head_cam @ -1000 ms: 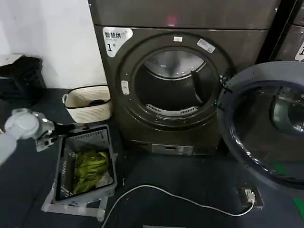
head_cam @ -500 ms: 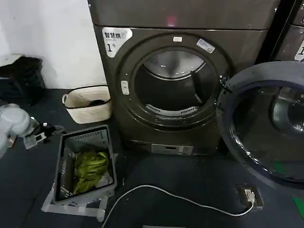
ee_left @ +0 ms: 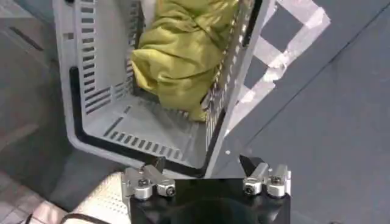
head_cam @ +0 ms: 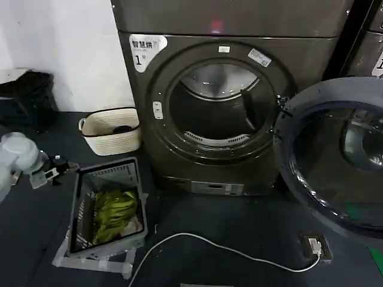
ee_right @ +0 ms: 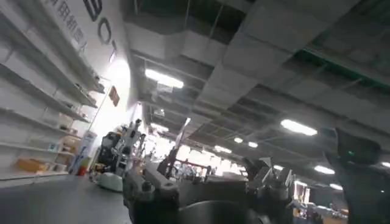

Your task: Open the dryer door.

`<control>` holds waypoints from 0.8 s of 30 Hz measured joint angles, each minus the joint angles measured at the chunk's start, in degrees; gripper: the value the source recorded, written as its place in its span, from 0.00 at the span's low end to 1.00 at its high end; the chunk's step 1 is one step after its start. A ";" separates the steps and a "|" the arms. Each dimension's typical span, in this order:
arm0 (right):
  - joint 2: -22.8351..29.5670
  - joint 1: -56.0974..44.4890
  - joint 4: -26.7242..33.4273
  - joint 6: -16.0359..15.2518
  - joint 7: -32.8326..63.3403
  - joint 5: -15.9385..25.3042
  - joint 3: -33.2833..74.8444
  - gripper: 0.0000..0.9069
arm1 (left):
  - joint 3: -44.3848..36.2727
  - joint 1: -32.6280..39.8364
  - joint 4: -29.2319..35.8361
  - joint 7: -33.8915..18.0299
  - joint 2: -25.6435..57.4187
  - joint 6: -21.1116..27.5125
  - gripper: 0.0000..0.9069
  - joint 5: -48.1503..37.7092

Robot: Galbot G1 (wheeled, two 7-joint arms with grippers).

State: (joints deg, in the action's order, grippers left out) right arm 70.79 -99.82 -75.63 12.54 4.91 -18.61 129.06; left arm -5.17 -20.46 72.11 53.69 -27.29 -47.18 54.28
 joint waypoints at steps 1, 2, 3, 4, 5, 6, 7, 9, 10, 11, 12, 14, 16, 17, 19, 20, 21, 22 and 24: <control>0.08 0.03 -0.03 0.02 -0.01 0.01 -0.05 1.00 | -0.17 0.06 0.03 0.01 0.02 -0.01 1.00 -0.46; 0.17 0.05 -0.05 0.03 -0.03 0.02 -0.10 1.00 | -0.42 0.21 0.04 0.04 0.07 0.00 1.00 -1.12; 0.26 0.05 -0.08 0.06 -0.04 0.03 -0.17 1.00 | -0.77 0.44 0.18 0.04 0.19 0.00 1.00 -1.94; 0.35 0.07 -0.09 0.12 -0.05 0.03 -0.22 1.00 | -1.04 0.58 0.39 0.03 0.33 -0.01 1.00 -2.66; 0.44 0.08 -0.10 0.17 -0.07 0.03 -0.24 1.00 | -1.25 0.62 0.64 0.03 0.48 0.00 1.00 -3.03; 0.49 0.08 -0.13 0.19 -0.09 0.03 -0.25 1.00 | -1.45 0.63 1.01 0.03 0.66 -0.01 1.00 -3.21; 0.56 0.09 -0.24 0.27 -0.10 0.03 -0.27 1.00 | -1.63 0.64 1.26 -0.01 0.76 -0.01 1.00 -3.35; 0.72 0.17 -0.32 0.39 -0.12 0.04 -0.33 1.00 | -2.34 1.06 1.62 -0.95 0.99 -0.02 1.00 -3.94; 0.81 0.23 -0.35 0.41 -0.13 0.04 -0.37 1.00 | -2.79 1.38 1.62 -1.75 1.14 0.00 1.00 -3.47; 0.90 0.28 -0.35 0.44 -0.13 0.04 -0.43 1.00 | -3.29 1.71 1.62 -2.51 1.31 0.01 1.00 -3.33; 0.99 0.33 -0.36 0.44 -0.15 0.07 -0.51 1.00 | -3.96 2.02 1.65 -3.01 1.36 0.00 1.00 -3.19; 1.24 0.40 -0.52 0.42 -0.14 0.11 -0.58 1.00 | -5.13 2.50 1.66 -3.76 1.37 -0.01 1.00 -3.23; 1.58 0.44 -0.91 0.35 -0.19 0.17 -0.61 1.00 | -6.13 2.68 1.72 -4.38 1.37 -0.01 1.00 -3.24; 1.68 0.46 -0.97 0.25 -0.19 0.20 -0.61 1.00 | -6.41 2.69 1.84 -4.46 1.35 -0.02 1.00 -3.15; 1.74 0.58 -1.00 0.09 -0.20 0.26 -0.61 1.00 | -6.73 2.71 2.17 -4.59 1.31 -0.02 1.00 -2.90; 1.76 0.59 -1.00 0.07 -0.21 0.29 -0.61 1.00 | -6.88 2.72 2.30 -4.66 1.30 -0.02 1.00 -2.89; 1.80 0.59 -1.01 0.06 -0.22 0.31 -0.60 1.00 | -7.01 2.75 2.38 -4.71 1.26 -0.02 1.00 -2.88; 1.85 0.59 -1.04 0.06 -0.22 0.31 -0.56 1.00 | -7.14 2.87 2.43 -4.75 1.20 -0.02 1.00 -2.86; 1.96 0.59 -1.18 0.06 -0.23 0.31 -0.49 1.00 | -7.60 3.26 2.44 -4.81 0.99 -0.02 1.00 -2.83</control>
State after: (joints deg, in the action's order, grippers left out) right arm 72.75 -99.24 -76.81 12.60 4.69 -18.30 128.57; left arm -12.77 -17.20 74.55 48.88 -26.30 -47.20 51.45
